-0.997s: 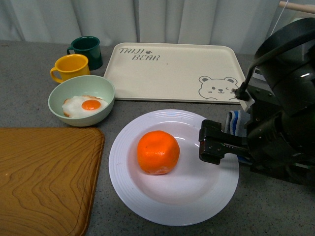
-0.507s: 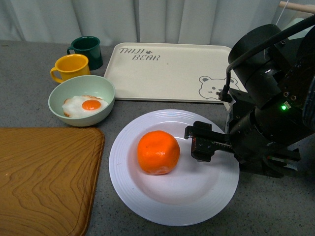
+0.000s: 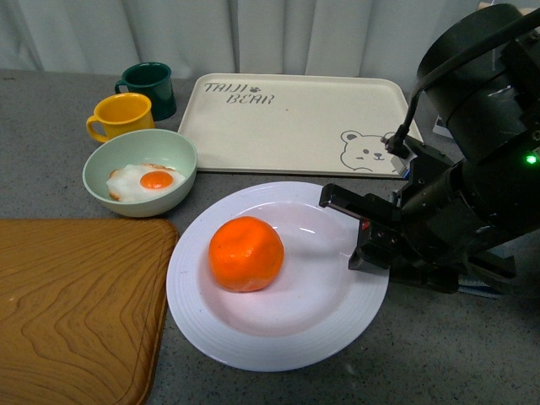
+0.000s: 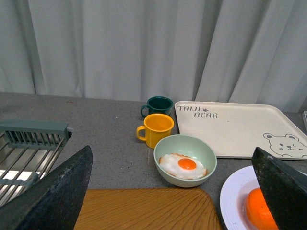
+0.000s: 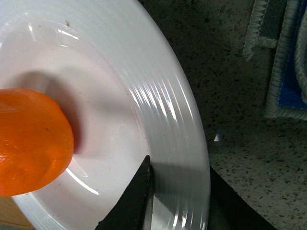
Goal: Place orange and plate with both arms
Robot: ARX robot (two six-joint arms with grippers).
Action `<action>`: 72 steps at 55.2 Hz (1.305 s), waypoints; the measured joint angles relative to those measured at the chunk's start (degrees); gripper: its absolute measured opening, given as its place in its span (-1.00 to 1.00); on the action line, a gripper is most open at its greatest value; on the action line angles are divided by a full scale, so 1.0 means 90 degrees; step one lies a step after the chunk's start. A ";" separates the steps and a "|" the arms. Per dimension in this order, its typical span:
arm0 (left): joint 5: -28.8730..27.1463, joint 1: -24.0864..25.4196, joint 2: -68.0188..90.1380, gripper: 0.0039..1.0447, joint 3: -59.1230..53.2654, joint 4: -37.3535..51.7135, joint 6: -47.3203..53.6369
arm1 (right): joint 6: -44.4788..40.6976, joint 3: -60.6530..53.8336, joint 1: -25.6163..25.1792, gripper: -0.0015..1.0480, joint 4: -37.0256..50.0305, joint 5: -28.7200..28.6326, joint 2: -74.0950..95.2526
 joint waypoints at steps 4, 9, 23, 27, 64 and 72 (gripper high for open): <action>0.0000 0.0000 0.0000 0.88 0.0000 0.0000 0.0000 | 0.0209 -0.0231 -0.0075 -0.71 0.0255 -0.0238 -0.0180; 0.0000 0.0000 0.0000 0.88 0.0000 0.0000 0.0000 | 0.0457 -0.0532 -0.0160 -0.78 0.0697 -0.0542 -0.0381; 0.0000 0.0000 0.0000 0.88 0.0000 0.0000 0.0000 | 0.0962 -0.1467 -0.0444 -0.94 0.2280 -0.1362 -0.0704; 0.0000 0.0000 0.0000 0.88 0.0000 0.0000 0.0000 | 0.1086 -0.1649 -0.0568 -0.95 0.2662 -0.1547 -0.0702; 0.0000 0.0000 0.0000 0.88 0.0000 0.0000 0.0000 | 0.1535 -0.0831 -0.1664 -0.98 0.4884 -0.2562 -0.0525; 0.0000 0.0000 0.0000 0.88 0.0000 0.0000 0.0000 | 0.1634 -0.0022 -0.1671 -0.98 0.4840 -0.2572 0.0095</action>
